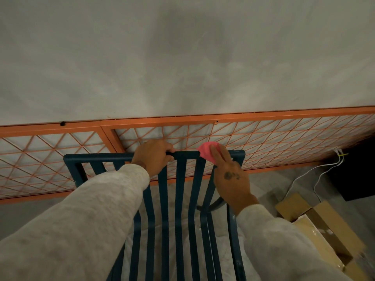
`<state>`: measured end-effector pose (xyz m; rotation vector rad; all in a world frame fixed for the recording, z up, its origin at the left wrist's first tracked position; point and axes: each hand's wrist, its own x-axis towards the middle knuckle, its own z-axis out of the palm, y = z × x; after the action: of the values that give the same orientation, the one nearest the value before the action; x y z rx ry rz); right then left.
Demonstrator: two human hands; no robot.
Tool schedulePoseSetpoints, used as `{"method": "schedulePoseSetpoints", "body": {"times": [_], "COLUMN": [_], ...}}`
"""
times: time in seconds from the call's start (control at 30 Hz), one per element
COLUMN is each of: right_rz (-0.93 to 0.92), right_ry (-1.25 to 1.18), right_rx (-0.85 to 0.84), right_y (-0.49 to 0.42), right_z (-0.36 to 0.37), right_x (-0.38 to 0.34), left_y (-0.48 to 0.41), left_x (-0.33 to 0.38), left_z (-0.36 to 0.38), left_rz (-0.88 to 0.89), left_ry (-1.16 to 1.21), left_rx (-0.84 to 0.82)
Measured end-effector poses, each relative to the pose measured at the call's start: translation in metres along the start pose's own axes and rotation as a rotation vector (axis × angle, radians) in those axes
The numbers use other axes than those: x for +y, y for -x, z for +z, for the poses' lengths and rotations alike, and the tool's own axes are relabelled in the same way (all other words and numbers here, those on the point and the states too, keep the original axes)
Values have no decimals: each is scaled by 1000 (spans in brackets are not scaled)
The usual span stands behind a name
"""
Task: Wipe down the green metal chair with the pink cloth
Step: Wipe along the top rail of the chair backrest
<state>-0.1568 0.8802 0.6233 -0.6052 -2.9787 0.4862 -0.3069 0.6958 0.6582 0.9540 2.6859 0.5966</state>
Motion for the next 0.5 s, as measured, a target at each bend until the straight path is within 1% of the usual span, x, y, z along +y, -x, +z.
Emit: {"method": "schedulePoseSetpoints", "body": {"times": [0.07, 0.13, 0.23, 0.3, 0.43, 0.5], "right_rz": [115, 129, 30, -15, -130, -139], "right_ry": [1, -21, -84, -99, 26, 58], "right_rx": [16, 21, -23, -32, 7, 22], "right_y": [0, 5, 19, 23, 24, 23], "right_z": [0, 7, 27, 33, 26, 19], "right_x": [-3, -20, -46, -49, -14, 10], "left_y": [0, 0, 0, -1, 1, 2], "left_x": [0, -1, 1, 2, 1, 3], "left_z": [1, 1, 0, 1, 3, 4], "left_rz": [-10, -12, -5, -11, -17, -18], "left_ry": [-2, -8, -26, -36, -31, -26], "left_rx": [2, 4, -4, -3, 8, 14]}}
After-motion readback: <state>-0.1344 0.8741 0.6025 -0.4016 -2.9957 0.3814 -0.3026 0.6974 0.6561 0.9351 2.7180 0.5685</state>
